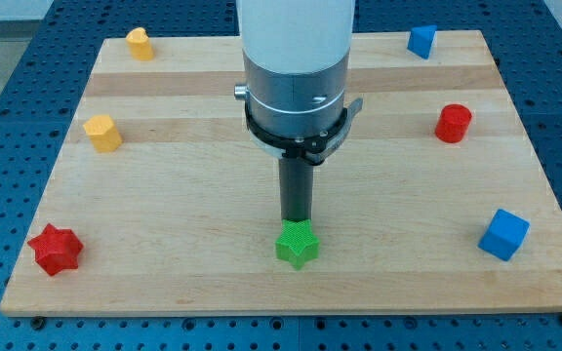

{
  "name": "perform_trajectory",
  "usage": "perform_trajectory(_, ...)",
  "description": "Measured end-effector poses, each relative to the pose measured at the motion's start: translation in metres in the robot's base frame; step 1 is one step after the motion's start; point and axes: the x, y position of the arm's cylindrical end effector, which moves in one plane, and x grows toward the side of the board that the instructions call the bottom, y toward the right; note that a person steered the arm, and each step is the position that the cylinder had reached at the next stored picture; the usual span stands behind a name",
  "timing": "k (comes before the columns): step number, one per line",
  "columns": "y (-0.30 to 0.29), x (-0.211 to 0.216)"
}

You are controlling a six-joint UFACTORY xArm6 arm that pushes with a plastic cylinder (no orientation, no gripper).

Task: Push the red circle towards center

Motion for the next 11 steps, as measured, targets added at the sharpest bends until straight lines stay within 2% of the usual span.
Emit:
perform_trajectory(1, 0.0, -0.001)
perform_trajectory(2, 0.002, -0.03)
perform_trajectory(3, 0.071, -0.049)
perform_trajectory(5, 0.252, -0.095)
perform_trajectory(6, 0.281, -0.112)
perform_trajectory(8, 0.152, -0.115)
perform_trajectory(9, 0.153, -0.113)
perform_trajectory(10, 0.208, -0.091)
perform_trajectory(11, 0.242, -0.113)
